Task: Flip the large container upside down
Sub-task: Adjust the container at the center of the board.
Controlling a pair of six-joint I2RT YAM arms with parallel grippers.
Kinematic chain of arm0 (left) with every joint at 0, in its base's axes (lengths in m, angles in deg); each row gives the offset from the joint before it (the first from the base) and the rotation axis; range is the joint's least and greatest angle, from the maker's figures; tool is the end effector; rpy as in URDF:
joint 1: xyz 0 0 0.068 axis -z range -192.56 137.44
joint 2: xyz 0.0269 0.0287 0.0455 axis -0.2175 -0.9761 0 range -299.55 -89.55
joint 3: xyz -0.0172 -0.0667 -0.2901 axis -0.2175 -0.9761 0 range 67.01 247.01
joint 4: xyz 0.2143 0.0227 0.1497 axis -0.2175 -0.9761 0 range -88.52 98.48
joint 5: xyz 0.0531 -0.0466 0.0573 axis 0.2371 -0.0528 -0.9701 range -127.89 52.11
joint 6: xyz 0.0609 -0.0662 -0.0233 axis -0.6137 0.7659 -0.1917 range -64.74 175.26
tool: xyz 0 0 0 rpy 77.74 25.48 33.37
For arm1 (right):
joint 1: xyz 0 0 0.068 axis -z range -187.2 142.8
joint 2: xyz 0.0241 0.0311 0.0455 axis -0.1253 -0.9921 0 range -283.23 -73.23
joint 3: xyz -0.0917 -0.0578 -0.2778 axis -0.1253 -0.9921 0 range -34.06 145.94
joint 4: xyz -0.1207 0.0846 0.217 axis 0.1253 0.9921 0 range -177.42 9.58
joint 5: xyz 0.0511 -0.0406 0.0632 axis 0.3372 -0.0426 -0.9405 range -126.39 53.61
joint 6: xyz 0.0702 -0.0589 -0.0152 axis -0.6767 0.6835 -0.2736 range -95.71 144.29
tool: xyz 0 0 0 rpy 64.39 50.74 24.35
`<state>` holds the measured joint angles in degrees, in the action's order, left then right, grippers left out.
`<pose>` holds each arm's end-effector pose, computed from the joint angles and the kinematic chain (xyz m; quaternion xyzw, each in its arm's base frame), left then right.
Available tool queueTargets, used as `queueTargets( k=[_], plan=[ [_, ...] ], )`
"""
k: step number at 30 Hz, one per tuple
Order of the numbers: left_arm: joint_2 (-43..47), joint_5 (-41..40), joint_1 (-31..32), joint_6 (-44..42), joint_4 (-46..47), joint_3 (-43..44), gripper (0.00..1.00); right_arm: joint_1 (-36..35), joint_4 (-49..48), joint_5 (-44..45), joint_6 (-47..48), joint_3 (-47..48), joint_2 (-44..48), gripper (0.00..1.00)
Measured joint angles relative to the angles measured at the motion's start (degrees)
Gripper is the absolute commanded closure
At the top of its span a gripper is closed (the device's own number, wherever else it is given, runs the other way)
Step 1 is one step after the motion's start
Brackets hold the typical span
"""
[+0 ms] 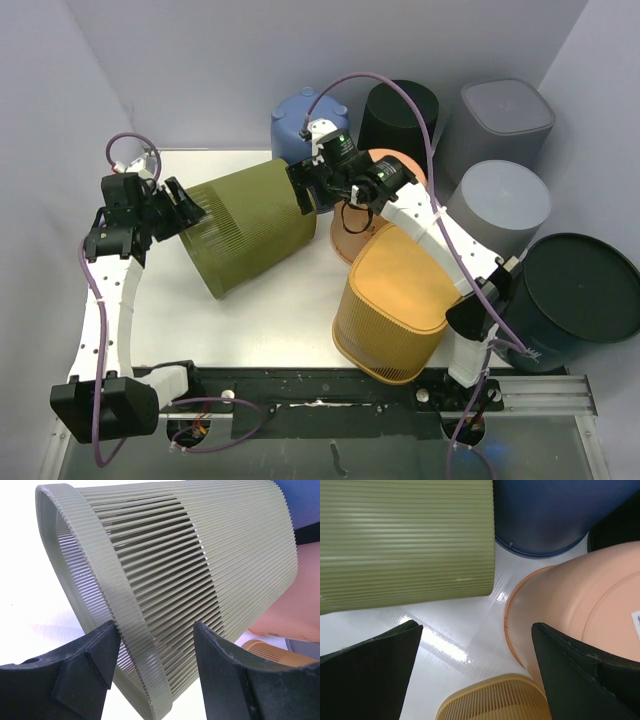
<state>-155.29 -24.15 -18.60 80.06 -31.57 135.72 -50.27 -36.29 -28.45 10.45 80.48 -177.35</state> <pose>0.2679 0.0082 0.3570 -0.1849 0.8710 -0.1777 0.4190 0.3298 0.2924 0.3961 -0.2009 0.8847 0.1428 0.3957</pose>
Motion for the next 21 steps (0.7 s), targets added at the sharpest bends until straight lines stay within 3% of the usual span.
queueTargets(
  k=[8, 21],
  plan=[
    [0.20, 0.00, -0.02, 0.00, 0.00, 0.00, 0.42, 2.23, -0.74, -3.06, 1.25, 3.13, -5.22, 0.02],
    [0.50, -0.68, -0.02, -1.38, -0.17, 0.00, 0.42, 7.52, -10.40, -11.56, -0.63, 5.77, -8.74, 0.02]
  ],
)
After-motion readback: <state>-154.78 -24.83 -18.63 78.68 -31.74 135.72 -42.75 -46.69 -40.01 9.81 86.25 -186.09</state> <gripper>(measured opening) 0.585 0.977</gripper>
